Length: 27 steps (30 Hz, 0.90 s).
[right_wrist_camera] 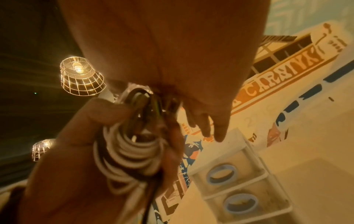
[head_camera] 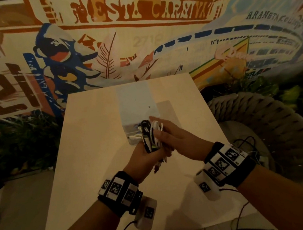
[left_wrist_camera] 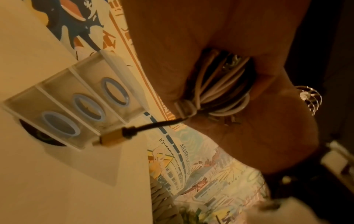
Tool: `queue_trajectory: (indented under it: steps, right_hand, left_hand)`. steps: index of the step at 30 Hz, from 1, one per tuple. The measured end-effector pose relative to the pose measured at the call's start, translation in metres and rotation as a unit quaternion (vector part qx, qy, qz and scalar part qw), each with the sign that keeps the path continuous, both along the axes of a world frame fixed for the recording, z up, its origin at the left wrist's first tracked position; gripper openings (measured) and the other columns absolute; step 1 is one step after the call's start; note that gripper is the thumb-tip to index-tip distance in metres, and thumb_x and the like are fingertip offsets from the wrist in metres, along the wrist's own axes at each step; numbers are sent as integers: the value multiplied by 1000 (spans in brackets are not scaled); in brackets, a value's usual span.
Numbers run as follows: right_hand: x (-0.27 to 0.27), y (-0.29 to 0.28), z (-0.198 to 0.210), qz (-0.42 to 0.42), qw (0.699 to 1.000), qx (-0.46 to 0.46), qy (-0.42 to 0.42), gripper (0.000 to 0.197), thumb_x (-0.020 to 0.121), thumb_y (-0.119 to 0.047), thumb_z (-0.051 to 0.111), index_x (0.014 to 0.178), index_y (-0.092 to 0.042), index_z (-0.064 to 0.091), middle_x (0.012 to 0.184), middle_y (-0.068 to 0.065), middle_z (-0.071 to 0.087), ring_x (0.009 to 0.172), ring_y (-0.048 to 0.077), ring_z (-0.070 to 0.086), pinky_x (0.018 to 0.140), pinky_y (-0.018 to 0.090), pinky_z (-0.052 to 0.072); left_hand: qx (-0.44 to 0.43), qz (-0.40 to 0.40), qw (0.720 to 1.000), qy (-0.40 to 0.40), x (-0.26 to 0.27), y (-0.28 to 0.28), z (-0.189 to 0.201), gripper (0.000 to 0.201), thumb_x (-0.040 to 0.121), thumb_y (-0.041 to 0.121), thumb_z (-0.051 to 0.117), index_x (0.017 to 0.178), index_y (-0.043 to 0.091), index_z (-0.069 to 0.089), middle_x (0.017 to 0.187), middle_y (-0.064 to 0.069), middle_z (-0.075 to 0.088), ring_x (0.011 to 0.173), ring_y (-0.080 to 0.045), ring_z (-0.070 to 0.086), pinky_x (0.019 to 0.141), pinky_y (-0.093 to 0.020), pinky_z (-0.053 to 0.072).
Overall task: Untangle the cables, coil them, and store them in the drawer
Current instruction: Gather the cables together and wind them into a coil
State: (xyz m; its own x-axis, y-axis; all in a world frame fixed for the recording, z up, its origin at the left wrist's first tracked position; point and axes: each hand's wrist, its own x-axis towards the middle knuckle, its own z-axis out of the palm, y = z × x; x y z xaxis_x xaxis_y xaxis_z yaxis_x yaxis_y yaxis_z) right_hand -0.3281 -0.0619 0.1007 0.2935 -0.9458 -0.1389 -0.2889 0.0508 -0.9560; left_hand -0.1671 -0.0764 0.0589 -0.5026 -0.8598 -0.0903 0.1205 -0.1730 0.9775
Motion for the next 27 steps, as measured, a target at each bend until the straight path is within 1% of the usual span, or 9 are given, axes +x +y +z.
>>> queue_trajectory:
  steps: [1,3,7,11,14,19,22,25,27]
  right_hand:
    - [-5,1,-6,-14,1000,17,-13,97,77,-88,46,157,-38,26,159,-13,36,145,4,35,121,40,31]
    - [-14,7,-18,-29,996,54,-59,98,73,-87,53,156,-41,27,149,-17,50,136,6,50,114,44,43]
    - [-13,28,-27,38,997,65,11,59,93,-50,65,145,-47,37,120,-7,71,99,12,73,86,32,58]
    - [-3,36,-35,69,993,89,35,29,95,-32,68,123,-27,65,105,-1,77,89,18,75,82,32,58]
    - [2,39,-45,86,988,124,21,19,96,-32,66,115,-27,68,97,-3,75,87,17,73,78,31,56]
    - [-6,38,-57,2,996,80,45,13,99,-22,63,107,-23,73,93,2,76,82,13,74,74,29,59]
    - [-11,38,-61,-109,993,14,51,10,96,-25,67,103,-24,75,88,-1,77,82,11,73,74,33,62]
    - [-9,35,-61,-173,984,-31,27,10,95,-18,68,99,-24,75,86,-4,76,82,12,73,71,31,62]
    - [-8,33,-60,-198,978,-60,21,9,93,-17,70,96,-24,74,85,-4,74,80,12,71,71,29,61]
  left_hand:
    - [11,8,1000,24,0,-1,3,20,76,22,73,93,12,71,85,-21,65,79,-39,60,74,-54,51]
    - [44,17,996,81,0,-5,11,23,80,11,69,100,1,64,85,-19,61,78,-31,57,70,-44,49]
    - [137,21,977,161,6,-9,18,40,74,10,70,110,0,55,89,-16,59,76,-27,59,66,-36,52]
    - [171,20,969,175,10,-8,15,37,75,10,67,108,-2,58,97,-17,53,81,-23,59,75,-32,53]
    - [168,25,967,188,12,-7,17,22,74,10,66,96,8,69,89,-9,59,82,-23,60,81,-33,52]
    - [124,48,981,142,17,-5,25,31,70,14,69,98,0,63,89,-11,67,85,-26,65,96,-45,51]
    - [107,60,986,109,22,-5,27,45,70,23,72,109,0,66,94,-17,65,89,-31,63,86,-46,56]
    - [105,67,987,100,23,-2,25,23,77,17,71,99,13,67,82,-11,60,83,-30,57,96,-57,52]
    - [118,73,986,91,22,1,21,16,83,11,66,99,11,63,80,-12,57,82,-30,55,94,-60,54]
